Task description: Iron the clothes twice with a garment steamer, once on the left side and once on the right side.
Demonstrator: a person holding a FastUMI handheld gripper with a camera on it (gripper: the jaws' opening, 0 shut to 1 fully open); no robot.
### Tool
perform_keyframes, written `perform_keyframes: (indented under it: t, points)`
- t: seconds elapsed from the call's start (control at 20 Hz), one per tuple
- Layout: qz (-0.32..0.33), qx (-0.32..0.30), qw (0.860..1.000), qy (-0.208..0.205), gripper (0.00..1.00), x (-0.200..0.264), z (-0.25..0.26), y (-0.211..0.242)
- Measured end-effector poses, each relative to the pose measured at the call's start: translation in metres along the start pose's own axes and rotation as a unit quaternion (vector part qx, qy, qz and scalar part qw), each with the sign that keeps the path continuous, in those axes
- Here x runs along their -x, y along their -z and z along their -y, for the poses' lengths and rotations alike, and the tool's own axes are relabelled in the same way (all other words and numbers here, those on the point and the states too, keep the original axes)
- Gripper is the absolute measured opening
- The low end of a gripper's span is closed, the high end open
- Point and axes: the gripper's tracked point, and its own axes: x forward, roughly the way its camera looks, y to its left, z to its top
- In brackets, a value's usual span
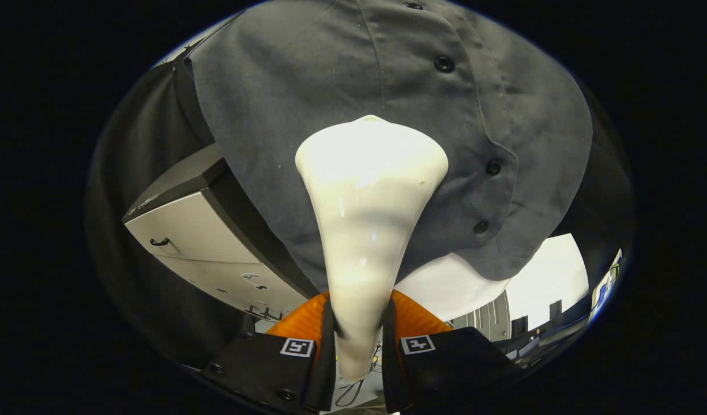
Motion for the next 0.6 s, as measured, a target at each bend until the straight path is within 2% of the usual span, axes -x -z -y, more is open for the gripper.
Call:
perform_keyframes:
  t: [0.6]
  points:
    - [-0.046, -0.02, 0.999, 0.006, 0.41, -0.033, 0.016, 0.049]
